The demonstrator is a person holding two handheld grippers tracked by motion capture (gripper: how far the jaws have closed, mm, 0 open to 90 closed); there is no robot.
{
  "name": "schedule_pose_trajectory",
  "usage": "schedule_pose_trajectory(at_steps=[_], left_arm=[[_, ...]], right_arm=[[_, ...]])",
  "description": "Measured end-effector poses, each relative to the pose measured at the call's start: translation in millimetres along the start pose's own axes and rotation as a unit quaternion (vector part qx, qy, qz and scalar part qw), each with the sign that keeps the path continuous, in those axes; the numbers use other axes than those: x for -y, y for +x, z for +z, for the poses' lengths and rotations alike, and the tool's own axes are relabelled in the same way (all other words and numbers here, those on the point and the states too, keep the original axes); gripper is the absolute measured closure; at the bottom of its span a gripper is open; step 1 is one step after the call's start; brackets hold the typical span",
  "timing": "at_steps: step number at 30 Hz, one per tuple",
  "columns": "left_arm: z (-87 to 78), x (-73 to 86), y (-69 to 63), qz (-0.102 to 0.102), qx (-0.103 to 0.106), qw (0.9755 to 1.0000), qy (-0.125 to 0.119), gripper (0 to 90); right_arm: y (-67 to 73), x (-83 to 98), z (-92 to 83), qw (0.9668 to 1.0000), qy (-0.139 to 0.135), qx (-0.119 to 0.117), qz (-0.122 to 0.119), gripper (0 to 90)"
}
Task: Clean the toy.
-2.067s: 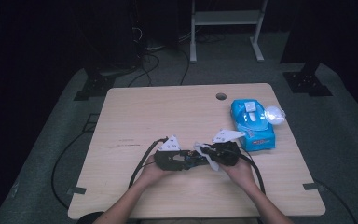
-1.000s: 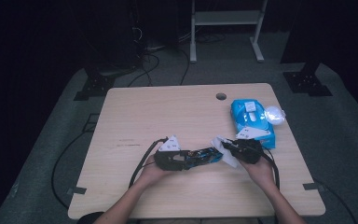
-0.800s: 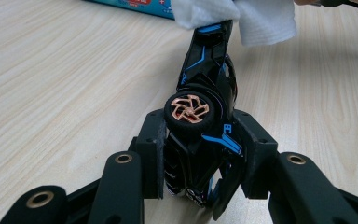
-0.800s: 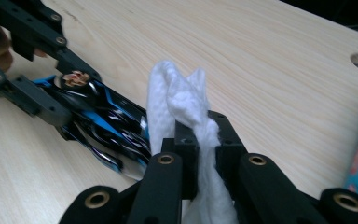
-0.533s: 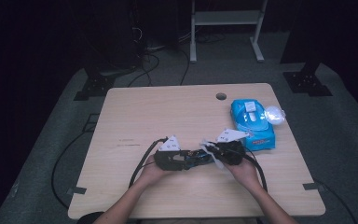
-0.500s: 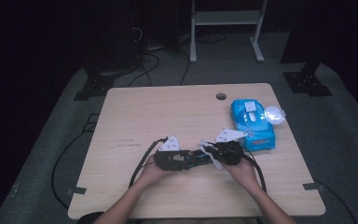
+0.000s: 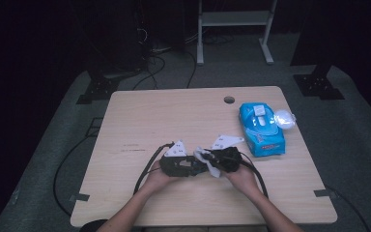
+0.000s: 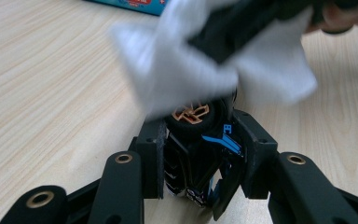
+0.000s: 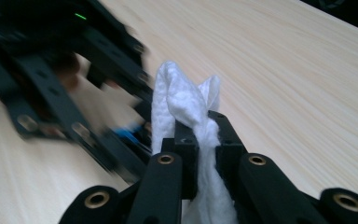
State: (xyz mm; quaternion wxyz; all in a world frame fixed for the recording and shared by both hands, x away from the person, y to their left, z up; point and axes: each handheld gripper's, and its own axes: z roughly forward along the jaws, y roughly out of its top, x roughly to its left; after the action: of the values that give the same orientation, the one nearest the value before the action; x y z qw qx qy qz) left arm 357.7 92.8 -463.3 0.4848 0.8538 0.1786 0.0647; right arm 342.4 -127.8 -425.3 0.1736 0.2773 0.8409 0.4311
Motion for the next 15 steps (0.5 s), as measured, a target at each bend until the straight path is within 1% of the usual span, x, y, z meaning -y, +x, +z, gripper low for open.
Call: schedule_pose_trajectory(at_steps=[5,7,10,11,12,14,15], left_arm=[[-0.2,-0.9,0.6,0.004,0.000,1.0000,0.005,59.1],[0.2,-1.8,0.7,0.005,0.000,1.0000,0.006,59.1],[0.7,-2.5,1.0,0.006,-0.002,1.0000,0.006,59.3],[0.8,-3.2,1.0,0.013,-0.006,0.9999,0.008,59.5],[1.1,-4.2,0.2,0.019,-0.015,0.9996,0.010,59.6],[3.0,-7.1,0.1,0.017,-0.025,0.9995,0.004,59.8],[3.5,-9.3,0.6,0.021,-0.027,0.9994,0.005,59.8]], right_arm=[[-26.6,18.3,-24.1,0.9989,0.000,0.033,0.034,82.3],[-35.5,24.1,-32.2,0.9981,0.000,0.042,0.044,82.3],[-44.9,30.1,-42.0,0.9968,0.001,0.060,0.053,82.3],[-48.2,32.0,-44.2,0.9964,0.001,0.062,0.058,82.2],[-51.4,33.6,-45.2,0.9962,-0.001,0.059,0.064,82.2],[-54.1,34.4,-44.3,0.9957,-0.003,0.053,0.076,82.3],[-53.9,33.6,-42.2,0.9959,-0.003,0.052,0.075,82.3]])
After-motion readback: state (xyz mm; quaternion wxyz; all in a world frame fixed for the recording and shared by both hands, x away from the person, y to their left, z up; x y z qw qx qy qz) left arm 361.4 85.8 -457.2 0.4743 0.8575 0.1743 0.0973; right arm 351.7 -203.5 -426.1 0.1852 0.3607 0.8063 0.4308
